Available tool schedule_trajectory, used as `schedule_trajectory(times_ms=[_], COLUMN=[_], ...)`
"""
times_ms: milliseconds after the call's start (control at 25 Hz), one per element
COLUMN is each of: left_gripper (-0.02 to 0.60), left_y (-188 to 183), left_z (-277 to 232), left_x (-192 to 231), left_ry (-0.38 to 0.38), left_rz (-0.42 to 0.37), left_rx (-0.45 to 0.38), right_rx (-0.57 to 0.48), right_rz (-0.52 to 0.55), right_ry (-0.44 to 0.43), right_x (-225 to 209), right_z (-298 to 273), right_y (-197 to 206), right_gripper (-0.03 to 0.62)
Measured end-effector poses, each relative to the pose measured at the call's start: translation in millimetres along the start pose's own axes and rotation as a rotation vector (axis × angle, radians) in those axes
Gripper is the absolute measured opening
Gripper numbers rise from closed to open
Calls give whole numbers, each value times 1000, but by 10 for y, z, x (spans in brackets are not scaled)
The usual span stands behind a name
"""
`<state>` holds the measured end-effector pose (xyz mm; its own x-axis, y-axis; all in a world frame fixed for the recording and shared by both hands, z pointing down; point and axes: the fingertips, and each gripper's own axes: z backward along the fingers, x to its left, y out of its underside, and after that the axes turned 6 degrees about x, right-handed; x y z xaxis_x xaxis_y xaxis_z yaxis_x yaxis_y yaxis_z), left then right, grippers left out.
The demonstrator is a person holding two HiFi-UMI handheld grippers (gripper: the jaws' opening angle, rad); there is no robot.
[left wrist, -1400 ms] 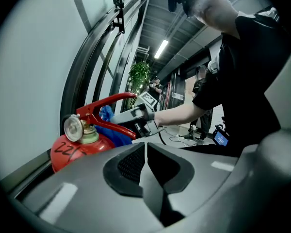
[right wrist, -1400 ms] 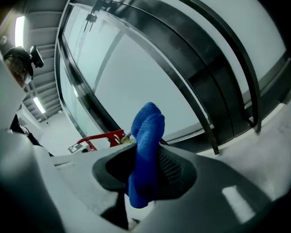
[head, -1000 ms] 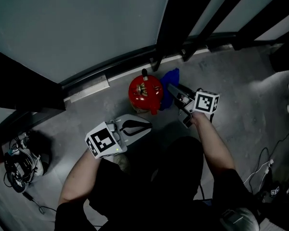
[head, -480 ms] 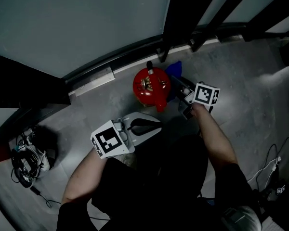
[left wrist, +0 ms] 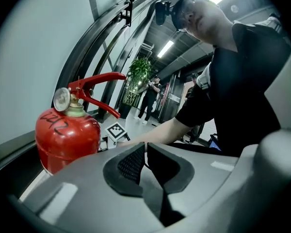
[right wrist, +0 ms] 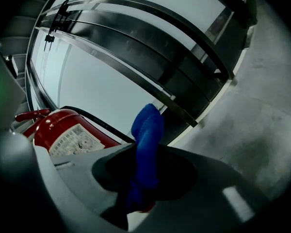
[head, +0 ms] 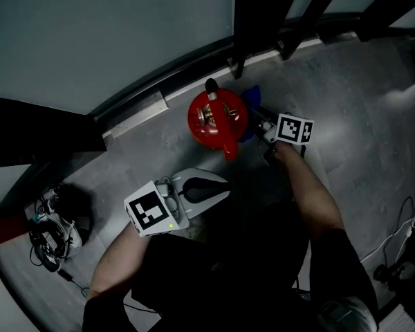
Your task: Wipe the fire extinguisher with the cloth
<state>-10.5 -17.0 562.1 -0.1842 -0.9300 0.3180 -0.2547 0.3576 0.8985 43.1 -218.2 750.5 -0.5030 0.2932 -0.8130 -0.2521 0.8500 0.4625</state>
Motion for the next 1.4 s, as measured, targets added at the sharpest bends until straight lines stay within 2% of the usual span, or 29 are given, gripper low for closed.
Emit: schedule_trajectory(times_ms=[200, 400, 600, 920, 1200, 1400], left_gripper=[23, 23, 23, 23, 23, 23], left_y=[87, 119, 144, 184, 257, 210], left_z=[3, 24, 34, 64, 112, 81], left_x=[-72, -120, -185, -226, -187, -166], left_ry=[19, 26, 41, 45, 17, 34], left_rz=[-7, 2, -17, -87, -79, -115], left_rx=[28, 33, 44, 74, 91, 79], right_rx=[31, 19, 65, 95, 164, 167], right_rz=[-37, -83, -42, -52, -52, -13], right_ry=[58, 46, 117, 213, 311, 318], right_x=[-293, -480, -727, -1095, -1343, -1301], right_z=[-94, -155, -237, -392, -437, -343], right_y=[224, 307, 454, 725, 955, 817], right_gripper=[114, 114, 114, 114, 114, 114])
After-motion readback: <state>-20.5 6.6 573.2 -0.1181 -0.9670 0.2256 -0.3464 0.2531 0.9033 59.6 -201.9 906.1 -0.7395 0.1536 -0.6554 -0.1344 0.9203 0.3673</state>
